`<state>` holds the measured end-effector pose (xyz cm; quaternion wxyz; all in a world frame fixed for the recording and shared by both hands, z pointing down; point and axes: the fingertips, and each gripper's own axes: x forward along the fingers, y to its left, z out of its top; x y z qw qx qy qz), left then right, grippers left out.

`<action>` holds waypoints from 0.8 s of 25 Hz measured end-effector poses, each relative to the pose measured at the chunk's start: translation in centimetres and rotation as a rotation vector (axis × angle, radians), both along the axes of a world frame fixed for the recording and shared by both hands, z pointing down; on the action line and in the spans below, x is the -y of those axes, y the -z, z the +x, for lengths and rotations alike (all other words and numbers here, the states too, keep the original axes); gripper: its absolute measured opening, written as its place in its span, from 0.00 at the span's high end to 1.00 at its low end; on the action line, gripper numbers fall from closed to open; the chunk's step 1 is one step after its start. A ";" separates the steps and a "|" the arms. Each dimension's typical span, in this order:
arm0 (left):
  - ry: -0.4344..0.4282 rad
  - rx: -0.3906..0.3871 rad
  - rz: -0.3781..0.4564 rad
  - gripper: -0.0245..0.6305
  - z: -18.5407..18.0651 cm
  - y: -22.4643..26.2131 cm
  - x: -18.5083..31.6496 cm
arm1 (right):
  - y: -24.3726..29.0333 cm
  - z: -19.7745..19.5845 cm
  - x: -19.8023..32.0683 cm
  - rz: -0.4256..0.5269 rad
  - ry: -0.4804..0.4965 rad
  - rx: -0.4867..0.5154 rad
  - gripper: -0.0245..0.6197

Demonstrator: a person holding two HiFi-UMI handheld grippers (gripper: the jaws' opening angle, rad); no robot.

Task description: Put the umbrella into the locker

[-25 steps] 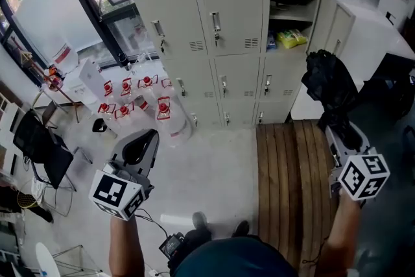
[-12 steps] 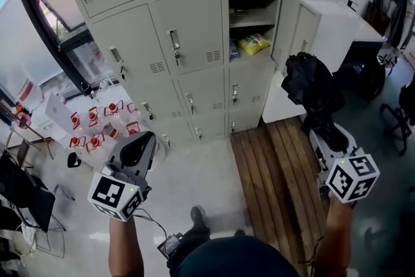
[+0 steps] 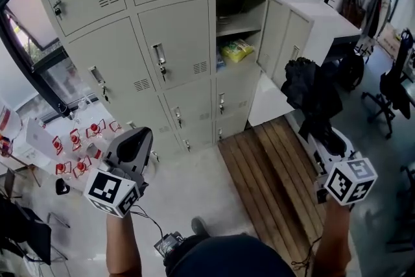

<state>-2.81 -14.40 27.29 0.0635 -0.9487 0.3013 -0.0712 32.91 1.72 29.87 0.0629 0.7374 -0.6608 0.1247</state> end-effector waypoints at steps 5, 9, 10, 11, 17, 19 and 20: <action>-0.049 -0.014 -0.003 0.92 -1.2 0.0 3.5 | 0.5 -1.9 1.4 0.004 -0.047 0.003 0.65; -0.093 -0.027 -0.003 0.92 -1.9 0.0 6.2 | 0.8 -3.1 3.1 0.011 -0.085 0.009 0.65; -0.105 -0.027 -0.005 0.92 -2.0 -0.2 6.7 | 0.8 -3.5 3.5 0.011 -0.092 0.011 0.65; -0.117 -0.026 -0.008 0.92 -2.2 -0.4 7.2 | 0.8 -3.8 4.0 0.010 -0.099 0.013 0.65; -0.129 -0.041 -0.032 0.92 -3.4 -1.3 10.4 | 1.2 -4.7 6.9 0.009 -0.122 0.012 0.65; -0.121 -0.043 -0.043 0.92 -3.7 -2.0 11.4 | 1.1 -4.7 8.2 0.000 -0.113 0.010 0.65; -0.114 -0.041 -0.047 0.92 -3.7 -2.4 12.0 | 1.0 -4.5 9.0 -0.001 -0.106 0.010 0.65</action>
